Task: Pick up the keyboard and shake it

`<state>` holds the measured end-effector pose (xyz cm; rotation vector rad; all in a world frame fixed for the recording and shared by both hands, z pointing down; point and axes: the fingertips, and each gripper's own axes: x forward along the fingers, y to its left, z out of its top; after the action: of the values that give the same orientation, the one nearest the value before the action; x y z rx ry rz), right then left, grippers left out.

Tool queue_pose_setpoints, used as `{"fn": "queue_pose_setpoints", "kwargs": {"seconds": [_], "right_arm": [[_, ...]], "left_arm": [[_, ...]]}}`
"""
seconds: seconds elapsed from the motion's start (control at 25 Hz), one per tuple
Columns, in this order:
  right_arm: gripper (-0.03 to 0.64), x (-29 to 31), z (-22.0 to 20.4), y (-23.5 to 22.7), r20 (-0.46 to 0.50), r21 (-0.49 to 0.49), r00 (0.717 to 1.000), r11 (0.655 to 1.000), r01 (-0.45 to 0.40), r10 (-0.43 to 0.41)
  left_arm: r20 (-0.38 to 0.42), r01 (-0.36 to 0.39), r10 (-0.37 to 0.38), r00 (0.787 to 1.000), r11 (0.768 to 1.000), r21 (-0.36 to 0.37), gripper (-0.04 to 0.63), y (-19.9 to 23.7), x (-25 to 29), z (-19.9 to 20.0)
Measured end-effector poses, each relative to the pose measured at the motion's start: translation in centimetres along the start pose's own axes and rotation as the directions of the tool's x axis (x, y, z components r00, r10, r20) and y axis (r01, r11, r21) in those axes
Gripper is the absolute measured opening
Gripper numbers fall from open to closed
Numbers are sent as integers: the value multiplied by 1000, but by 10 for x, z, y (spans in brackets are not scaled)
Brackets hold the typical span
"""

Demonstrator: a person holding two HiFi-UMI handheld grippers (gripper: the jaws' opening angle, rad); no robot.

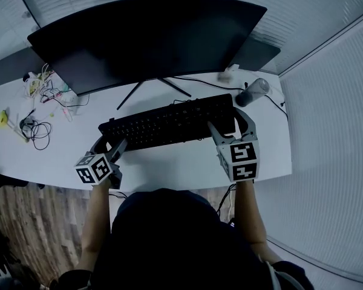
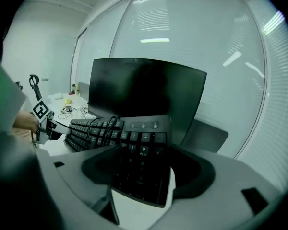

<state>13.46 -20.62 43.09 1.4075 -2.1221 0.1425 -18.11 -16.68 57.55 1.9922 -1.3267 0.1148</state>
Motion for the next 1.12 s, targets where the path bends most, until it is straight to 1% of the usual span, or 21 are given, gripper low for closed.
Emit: {"fn": "queue_pose_setpoints", "kwargs": {"seconds": [0.16, 0.28, 0.4, 0.48, 0.56, 0.64, 0.76, 0.84, 0.92, 1.12], "right_arm": [[336, -12, 24, 7, 51, -116, 998, 993, 35, -29], [336, -19, 37, 14, 78, -172, 996, 984, 49, -36], [336, -23, 43, 17, 91, -190, 995, 980, 53, -36], [336, -22, 42, 16, 91, -169, 995, 985, 43, -28], [336, -18, 34, 12, 81, -119, 997, 993, 23, -13], [336, -12, 20, 7, 60, -40, 998, 999, -10, 12], [337, 1, -8, 0, 20, 99, 998, 993, -69, 67], [336, 12, -29, -2, 5, 193, 994, 975, -108, 109], [336, 21, -46, -1, -7, 277, 988, 950, -146, 154], [336, 42, -81, 7, -23, 441, 965, 869, -223, 260]], "left_arm": [[19, 22, -21, 1000, 998, -64, 416, 1, 0, -7], [30, 34, -32, 999, 994, -99, 416, 1, -1, -11], [33, 31, -28, 999, 993, -110, 416, 1, -5, -11], [37, 20, -16, 999, 995, -93, 416, 1, -9, -7], [37, 7, -5, 999, 998, -58, 416, -2, -16, 1], [37, -13, 13, 999, 1000, -12, 416, -7, -24, 11], [32, -55, 53, 998, 996, 74, 416, -15, -39, 28], [28, -84, 81, 996, 986, 142, 416, -23, -48, 37], [24, -110, 107, 994, 973, 205, 416, -31, -56, 45], [22, -157, 159, 987, 930, 332, 416, -49, -69, 61]]}}
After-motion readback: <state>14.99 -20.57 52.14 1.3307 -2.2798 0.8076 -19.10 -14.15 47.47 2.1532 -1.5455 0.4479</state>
